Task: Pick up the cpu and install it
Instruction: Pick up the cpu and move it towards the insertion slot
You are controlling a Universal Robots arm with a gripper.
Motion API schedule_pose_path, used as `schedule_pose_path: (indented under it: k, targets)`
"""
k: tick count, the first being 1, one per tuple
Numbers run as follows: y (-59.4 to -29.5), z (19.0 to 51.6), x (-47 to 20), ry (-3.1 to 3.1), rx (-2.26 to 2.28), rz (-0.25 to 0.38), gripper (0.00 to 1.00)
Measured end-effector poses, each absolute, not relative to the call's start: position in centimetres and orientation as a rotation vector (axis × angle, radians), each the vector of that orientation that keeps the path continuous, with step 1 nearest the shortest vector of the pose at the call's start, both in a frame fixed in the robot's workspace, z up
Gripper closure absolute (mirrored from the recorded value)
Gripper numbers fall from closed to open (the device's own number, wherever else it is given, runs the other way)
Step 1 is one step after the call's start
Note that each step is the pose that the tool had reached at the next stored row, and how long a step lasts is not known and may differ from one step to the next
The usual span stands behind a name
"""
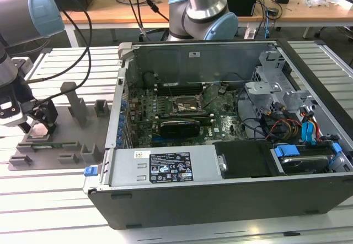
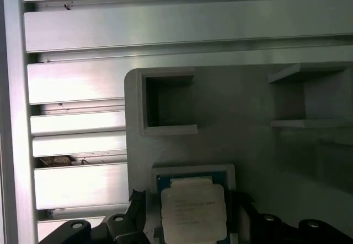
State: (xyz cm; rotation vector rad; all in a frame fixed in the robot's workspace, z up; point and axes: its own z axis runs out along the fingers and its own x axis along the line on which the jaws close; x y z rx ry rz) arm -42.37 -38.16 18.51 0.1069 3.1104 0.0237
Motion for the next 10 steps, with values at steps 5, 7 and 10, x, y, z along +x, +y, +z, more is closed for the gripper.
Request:
schedule_pose_path:
  k: [5, 7, 10]
  targets:
    - [-38.28, 18.52, -42.37, 3.111, 0.108, 0.055, 0.28]
    - [-38.3, 18.52, -42.37, 3.111, 0.107, 0.055, 0.28]
    - [-38.38, 18.52, -42.37, 3.111, 0.107, 0.055, 0.28]
